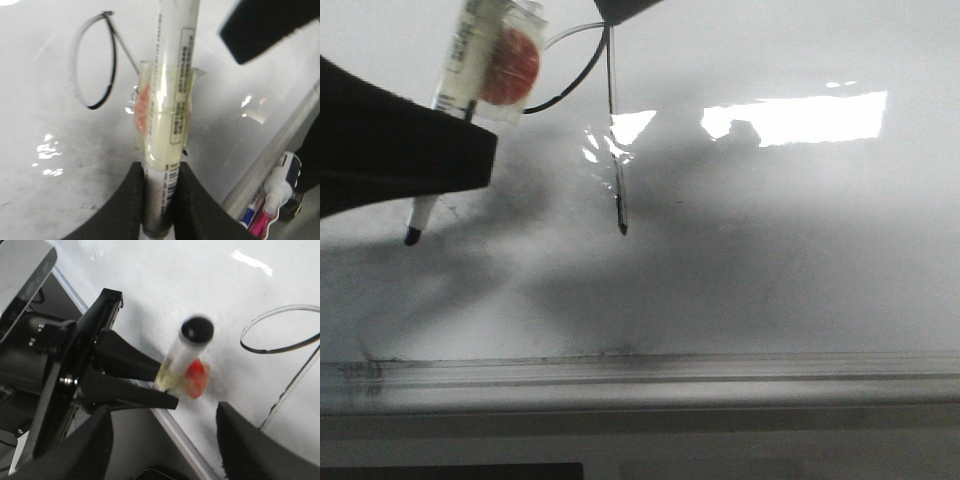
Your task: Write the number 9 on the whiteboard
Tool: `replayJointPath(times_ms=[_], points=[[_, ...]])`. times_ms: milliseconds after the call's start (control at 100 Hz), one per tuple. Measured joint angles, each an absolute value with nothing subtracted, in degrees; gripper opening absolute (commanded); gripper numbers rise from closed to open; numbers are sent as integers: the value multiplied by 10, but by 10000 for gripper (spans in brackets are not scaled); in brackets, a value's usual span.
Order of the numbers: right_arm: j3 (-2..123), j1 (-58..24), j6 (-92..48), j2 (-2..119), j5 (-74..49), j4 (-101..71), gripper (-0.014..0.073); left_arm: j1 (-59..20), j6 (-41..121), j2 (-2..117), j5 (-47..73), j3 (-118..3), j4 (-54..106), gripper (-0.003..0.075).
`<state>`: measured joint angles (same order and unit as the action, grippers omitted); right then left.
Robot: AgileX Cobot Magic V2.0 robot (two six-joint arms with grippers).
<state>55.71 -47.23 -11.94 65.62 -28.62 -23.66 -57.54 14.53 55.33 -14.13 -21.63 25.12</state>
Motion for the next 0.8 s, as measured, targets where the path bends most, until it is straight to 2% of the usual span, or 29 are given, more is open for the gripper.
replayJointPath(times_ms=[280,800], points=[[557,-472,-119,656,-286,-237,381,-501,144,545,-140,-216,423,-20],[557,-472,-119,655,-286,-236,372,-477,142,547,-100,-220,440,-20]])
